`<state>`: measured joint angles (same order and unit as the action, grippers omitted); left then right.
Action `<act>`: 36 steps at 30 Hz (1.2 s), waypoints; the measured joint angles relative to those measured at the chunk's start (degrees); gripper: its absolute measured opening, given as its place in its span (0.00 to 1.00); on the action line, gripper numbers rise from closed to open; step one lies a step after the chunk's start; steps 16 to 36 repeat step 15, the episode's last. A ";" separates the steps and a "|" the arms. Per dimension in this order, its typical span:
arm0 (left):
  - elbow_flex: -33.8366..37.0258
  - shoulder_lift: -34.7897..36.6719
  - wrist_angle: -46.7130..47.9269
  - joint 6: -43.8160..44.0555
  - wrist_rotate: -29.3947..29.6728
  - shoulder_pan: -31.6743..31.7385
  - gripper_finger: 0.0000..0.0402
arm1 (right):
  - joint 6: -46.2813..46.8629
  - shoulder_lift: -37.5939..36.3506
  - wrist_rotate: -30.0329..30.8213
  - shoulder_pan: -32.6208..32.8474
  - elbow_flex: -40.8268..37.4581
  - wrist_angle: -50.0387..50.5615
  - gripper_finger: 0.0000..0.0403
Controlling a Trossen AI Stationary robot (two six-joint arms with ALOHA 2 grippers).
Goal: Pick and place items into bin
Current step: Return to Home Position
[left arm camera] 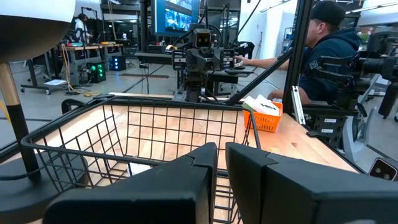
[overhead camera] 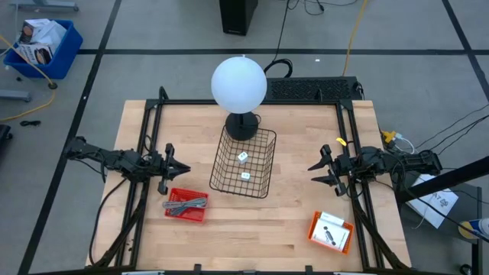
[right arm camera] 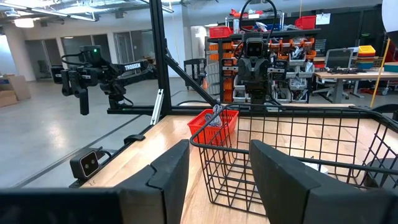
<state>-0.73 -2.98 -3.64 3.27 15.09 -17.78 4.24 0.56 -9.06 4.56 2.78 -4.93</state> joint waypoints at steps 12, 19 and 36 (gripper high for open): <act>0.00 -0.01 -0.01 0.00 0.02 0.01 0.10 | -0.01 0.00 0.00 0.00 -0.01 -0.02 0.40; 0.00 -0.01 0.00 0.00 0.02 0.01 0.10 | -0.01 0.00 0.00 -0.01 0.00 0.00 0.40; 0.00 -0.01 0.00 0.00 0.02 0.01 0.10 | -0.01 0.00 0.00 -0.01 0.00 0.00 0.40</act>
